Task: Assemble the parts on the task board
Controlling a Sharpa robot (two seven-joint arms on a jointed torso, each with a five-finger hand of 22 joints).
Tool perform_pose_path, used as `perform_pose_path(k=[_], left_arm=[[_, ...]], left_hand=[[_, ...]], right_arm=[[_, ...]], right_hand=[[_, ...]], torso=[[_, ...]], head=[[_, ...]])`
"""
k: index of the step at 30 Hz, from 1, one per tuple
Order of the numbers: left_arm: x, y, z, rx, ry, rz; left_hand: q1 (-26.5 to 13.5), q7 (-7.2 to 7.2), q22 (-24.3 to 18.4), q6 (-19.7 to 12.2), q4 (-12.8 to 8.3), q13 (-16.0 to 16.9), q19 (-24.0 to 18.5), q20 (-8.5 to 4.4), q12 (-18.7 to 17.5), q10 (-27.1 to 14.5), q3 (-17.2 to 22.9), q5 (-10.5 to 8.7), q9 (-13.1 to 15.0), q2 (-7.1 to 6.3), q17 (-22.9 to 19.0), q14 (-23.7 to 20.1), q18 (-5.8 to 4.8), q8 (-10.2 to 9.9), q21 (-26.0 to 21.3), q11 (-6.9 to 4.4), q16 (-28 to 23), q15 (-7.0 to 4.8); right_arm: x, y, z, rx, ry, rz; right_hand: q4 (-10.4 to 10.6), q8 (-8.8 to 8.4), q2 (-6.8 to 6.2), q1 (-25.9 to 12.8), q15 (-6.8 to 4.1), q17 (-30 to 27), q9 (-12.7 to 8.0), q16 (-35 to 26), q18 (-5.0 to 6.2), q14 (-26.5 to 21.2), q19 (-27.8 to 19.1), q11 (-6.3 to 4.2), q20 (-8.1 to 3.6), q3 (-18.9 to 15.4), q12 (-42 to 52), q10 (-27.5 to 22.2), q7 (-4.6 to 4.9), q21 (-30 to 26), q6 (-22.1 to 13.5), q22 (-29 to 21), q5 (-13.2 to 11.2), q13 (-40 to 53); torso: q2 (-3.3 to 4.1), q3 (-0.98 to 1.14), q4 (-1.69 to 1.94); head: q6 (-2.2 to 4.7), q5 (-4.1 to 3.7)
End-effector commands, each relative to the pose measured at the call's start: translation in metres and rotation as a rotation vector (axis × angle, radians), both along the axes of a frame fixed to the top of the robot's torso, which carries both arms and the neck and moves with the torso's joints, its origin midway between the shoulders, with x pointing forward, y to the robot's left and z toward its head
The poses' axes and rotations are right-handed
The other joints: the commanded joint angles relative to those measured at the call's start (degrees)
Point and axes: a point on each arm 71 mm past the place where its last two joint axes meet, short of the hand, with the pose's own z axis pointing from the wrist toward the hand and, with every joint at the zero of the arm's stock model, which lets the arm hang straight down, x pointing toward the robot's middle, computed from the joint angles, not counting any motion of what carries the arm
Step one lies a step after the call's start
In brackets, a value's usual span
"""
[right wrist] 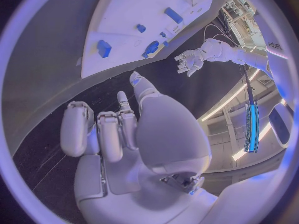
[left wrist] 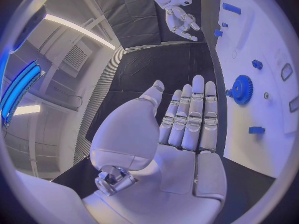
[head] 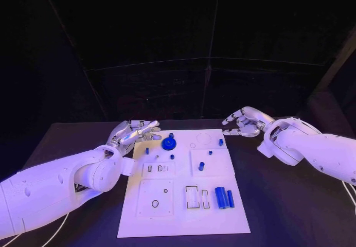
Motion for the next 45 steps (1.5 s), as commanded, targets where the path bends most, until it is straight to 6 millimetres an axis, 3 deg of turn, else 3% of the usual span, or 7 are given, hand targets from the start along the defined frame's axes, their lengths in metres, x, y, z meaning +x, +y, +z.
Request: perform_pose_path(k=[1,2,9,19,23,45], left_arm=[[0.0,-0.002,0.001,-0.004,-0.012,-0.019],[0.0,-0.002,0.0,-0.004,-0.012,-0.019],[0.001,-0.003,-0.001,-0.005,-0.01,-0.02],[0.001,-0.006,-0.002,-0.007,-0.008,-0.024],[0.001,-0.006,-0.003,-0.006,-0.008,-0.023],[0.002,-0.005,-0.003,-0.006,-0.007,-0.022]], left_hand=[[0.03,0.0,-0.09,0.36,-0.43,0.08,0.16,0.14,-0.07,0.53,0.09,0.13,0.08,0.46,0.08,-0.04,0.84,-0.03,-0.27,-0.12,-0.35,-0.05],[0.03,0.0,-0.1,0.37,-0.43,0.08,0.16,0.14,-0.07,0.54,0.09,0.13,0.08,0.46,0.08,-0.04,0.84,-0.03,-0.27,-0.12,-0.35,-0.05],[0.03,0.0,-0.1,0.37,-0.43,0.08,0.16,0.14,-0.07,0.54,0.09,0.13,0.08,0.46,0.08,-0.04,0.84,-0.03,-0.27,-0.12,-0.35,-0.05],[0.02,-0.01,-0.11,0.44,-0.48,0.09,0.17,0.12,-0.08,0.65,0.1,0.13,0.08,0.47,0.12,-0.01,0.84,-0.04,-0.28,-0.15,-0.41,-0.07],[0.02,-0.01,-0.11,0.43,-0.49,0.08,0.17,0.12,-0.09,0.64,0.1,0.13,0.07,0.47,0.13,-0.01,0.84,-0.06,-0.28,-0.15,-0.42,-0.07],[0.03,0.01,-0.12,0.41,-0.51,0.07,0.17,0.11,-0.13,0.62,0.1,0.13,0.06,0.47,0.14,-0.01,0.84,-0.08,-0.29,-0.13,-0.44,-0.07]], right_arm=[[0.001,-0.006,-0.002,0.018,0.019,0.033],[0.002,-0.008,-0.003,0.011,0.022,0.028],[0.006,-0.013,-0.014,-0.027,0.04,0.015],[0.01,-0.006,-0.028,-0.069,0.068,0.03],[0.01,-0.003,-0.032,-0.078,0.076,0.04],[0.012,0.009,-0.044,-0.109,0.121,0.07]], right_hand=[[-0.38,-0.43,-0.18,0.47,-0.28,8.01,-0.1,-0.23,-0.18,4.27,-0.46,-0.11,-0.02,-0.13,-0.36,-0.25,0.16,-0.37,-0.82,-0.14,-0.25,5.3],[-0.48,-0.64,-0.21,0.43,-0.24,8.0,-0.14,-0.24,-0.17,4.27,-0.49,-0.05,0.0,-0.24,-0.44,-0.34,0.23,-0.41,-1.17,-0.21,-0.27,5.2],[-1.03,-2.08,-0.34,0.09,0.19,7.82,-0.21,-0.34,-0.08,4.24,-0.75,0.5,0.34,-1.19,-1.01,-0.99,0.87,-0.71,-3.95,-0.78,-0.48,4.51],[-1.11,-2.22,-0.31,0.02,0.29,7.92,-0.18,-0.3,-0.06,4.26,-0.8,0.61,0.43,-1.39,-1.08,-1.09,0.98,-0.76,-4.38,-0.89,-0.47,4.41],[-1.11,-2.22,-0.3,0.01,0.29,7.93,-0.18,-0.3,-0.07,4.27,-0.78,0.62,0.43,-1.39,-1.04,-1.05,0.98,-0.75,-4.38,-0.85,-0.47,4.46],[-1.67,-0.53,1.13,0.09,0.14,8.41,0.32,-0.1,-0.12,4.39,-0.53,0.31,0.43,-1.59,-0.48,-0.51,0.57,-0.57,-2.22,-0.46,-0.42,5.16]], torso=[[0.07,0.25,-0.06],[0.05,0.16,-0.02],[0.05,0.1,-0.01],[0.09,-0.14,0.09],[0.0,-0.06,0.01],[0.05,-0.11,-0.05]], head=[[-0.05,-0.25],[-0.09,-0.34],[-0.34,-0.42],[-0.37,-0.55],[-0.58,-0.37],[-0.94,-0.25]])
